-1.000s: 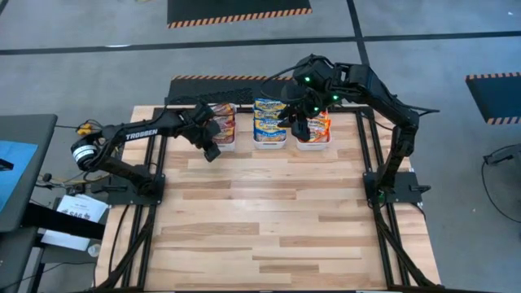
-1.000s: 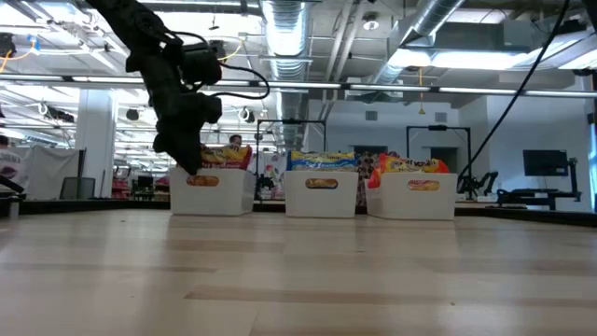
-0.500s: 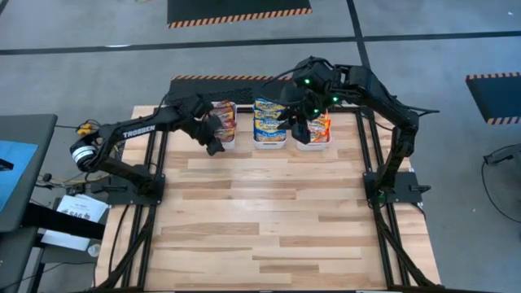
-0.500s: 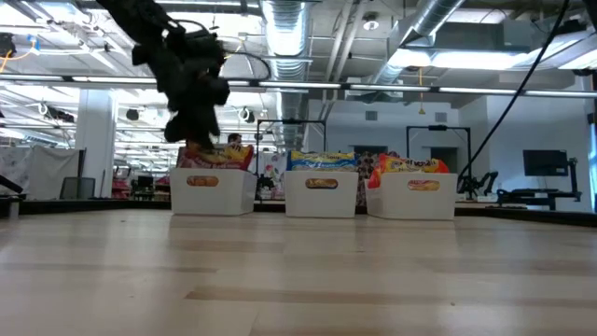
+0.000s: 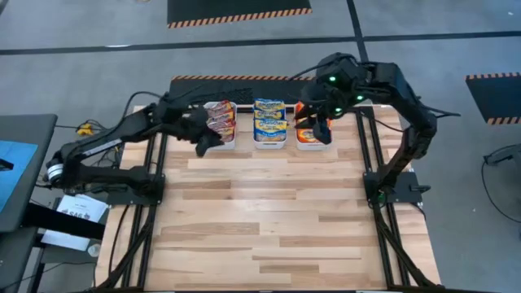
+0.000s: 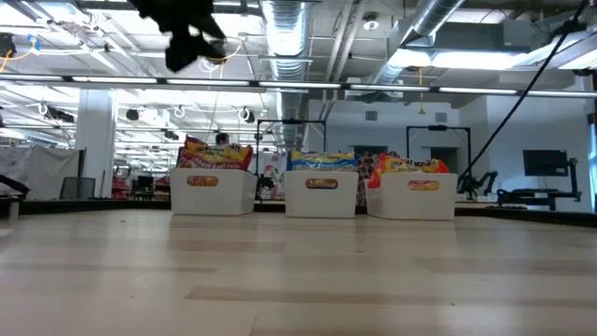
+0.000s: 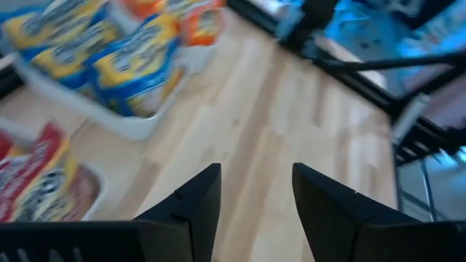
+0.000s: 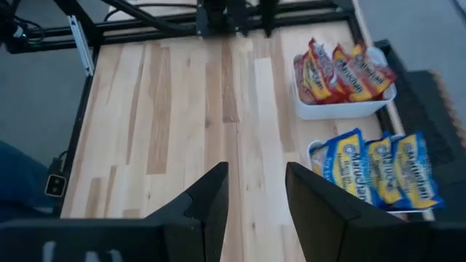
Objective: Sort Maruchan noodles
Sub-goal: Return to Home Position
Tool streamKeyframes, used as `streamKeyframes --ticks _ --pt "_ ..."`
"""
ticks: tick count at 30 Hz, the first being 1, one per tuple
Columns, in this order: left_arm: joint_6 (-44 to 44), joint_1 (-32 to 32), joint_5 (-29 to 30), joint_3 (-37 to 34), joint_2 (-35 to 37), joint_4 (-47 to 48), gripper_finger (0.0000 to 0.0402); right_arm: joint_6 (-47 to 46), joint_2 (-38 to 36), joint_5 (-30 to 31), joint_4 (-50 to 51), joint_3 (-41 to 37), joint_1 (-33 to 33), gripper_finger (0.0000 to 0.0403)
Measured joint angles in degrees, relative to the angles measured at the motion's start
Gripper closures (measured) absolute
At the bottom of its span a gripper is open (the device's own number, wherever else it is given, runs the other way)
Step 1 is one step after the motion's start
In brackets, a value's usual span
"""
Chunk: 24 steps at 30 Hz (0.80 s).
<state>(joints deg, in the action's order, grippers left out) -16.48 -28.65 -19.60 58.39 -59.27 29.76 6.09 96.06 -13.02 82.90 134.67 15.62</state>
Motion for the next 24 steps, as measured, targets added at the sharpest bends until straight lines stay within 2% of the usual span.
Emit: streamKeyframes --ticks 3,6,9,16,19,24 --pt "1.35 4.45 0.65 -0.16 4.10 -0.21 0.0246 1.06 -1.78 0.98 0.01 -0.35 0.00 0.0241" --pt "1.15 9.40 1.09 -2.14 8.92 -2.96 0.0246 1.42 -4.65 1.62 -1.24 -4.62 0.27 0.0241" --pt "0.32 14.95 5.70 -5.33 14.12 -7.39 0.0246 1.21 -9.31 1.64 -5.69 -13.73 0.91 0.0241" --pt "0.36 25.19 18.91 -16.15 25.79 -15.04 0.0246 -4.58 -21.86 1.55 -25.89 -40.11 2.85 0.0241" --pt "0.19 27.62 20.21 -22.27 30.68 -18.14 0.0246 -10.14 -26.27 1.53 -32.54 -47.95 2.73 0.0241" --pt "-1.05 29.53 20.07 -31.94 37.93 -23.30 0.0246 -17.07 -30.78 1.66 -41.41 -56.22 -0.72 0.0241"
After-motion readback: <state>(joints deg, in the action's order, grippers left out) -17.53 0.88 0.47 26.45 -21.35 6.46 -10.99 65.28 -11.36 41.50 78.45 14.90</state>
